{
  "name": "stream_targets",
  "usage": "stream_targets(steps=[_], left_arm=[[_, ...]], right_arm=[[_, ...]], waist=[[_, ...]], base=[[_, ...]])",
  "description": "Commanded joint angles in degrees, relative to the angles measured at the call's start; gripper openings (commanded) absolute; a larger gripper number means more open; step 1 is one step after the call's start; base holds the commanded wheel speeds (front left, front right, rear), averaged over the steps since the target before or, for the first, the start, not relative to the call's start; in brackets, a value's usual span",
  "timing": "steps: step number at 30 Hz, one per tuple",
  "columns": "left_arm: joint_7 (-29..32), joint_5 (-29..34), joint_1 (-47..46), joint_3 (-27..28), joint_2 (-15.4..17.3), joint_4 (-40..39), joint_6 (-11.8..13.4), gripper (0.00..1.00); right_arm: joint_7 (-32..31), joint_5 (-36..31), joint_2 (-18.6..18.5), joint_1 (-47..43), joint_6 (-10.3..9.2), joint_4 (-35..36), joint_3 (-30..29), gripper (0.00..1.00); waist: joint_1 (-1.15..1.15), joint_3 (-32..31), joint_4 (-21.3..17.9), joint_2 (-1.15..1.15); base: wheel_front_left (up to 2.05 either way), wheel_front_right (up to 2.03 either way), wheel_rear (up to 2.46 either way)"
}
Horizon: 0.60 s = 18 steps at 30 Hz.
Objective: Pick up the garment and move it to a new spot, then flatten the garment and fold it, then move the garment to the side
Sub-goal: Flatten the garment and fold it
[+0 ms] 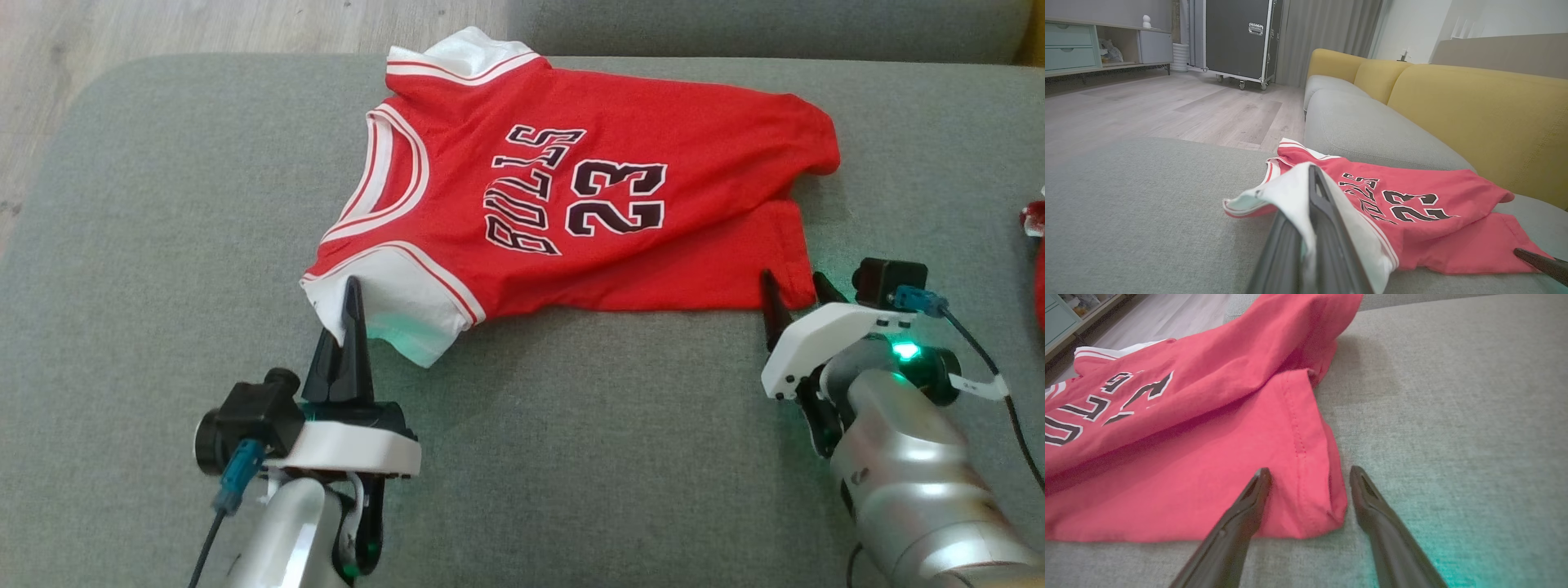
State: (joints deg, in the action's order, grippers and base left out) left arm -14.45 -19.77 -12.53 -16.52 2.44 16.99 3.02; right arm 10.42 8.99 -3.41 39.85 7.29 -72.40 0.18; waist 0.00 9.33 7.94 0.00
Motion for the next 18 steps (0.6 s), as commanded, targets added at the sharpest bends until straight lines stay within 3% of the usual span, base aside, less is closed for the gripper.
stream_targets(steps=[1,11,18], left_arm=[[-0.5,-0.1,-2.1,1.9,0.4,-2.0,0.1,0.00],[-0.5,0.2,-0.8,4.2,0.4,-1.6,-0.4,0.00],[-0.5,0.4,-0.6,8.0,0.5,-4.4,-2.3,0.00]], right_arm=[[0.4,-0.3,0.5,1.5,0.20,0.1,1.8,0.00],[4.1,-0.3,0.5,0.8,0.20,1.7,3.7,0.00],[4.5,4.3,0.5,-1.7,0.20,13.4,5.4,0.00]], waist=[[0.00,0.1,0.0,0.00],[0.00,-3.7,-2.8,0.00],[0.00,-7.8,-5.5,0.00]], base=[[0.00,0.00,0.00],[0.00,0.00,0.00],[0.00,0.00,0.00]])
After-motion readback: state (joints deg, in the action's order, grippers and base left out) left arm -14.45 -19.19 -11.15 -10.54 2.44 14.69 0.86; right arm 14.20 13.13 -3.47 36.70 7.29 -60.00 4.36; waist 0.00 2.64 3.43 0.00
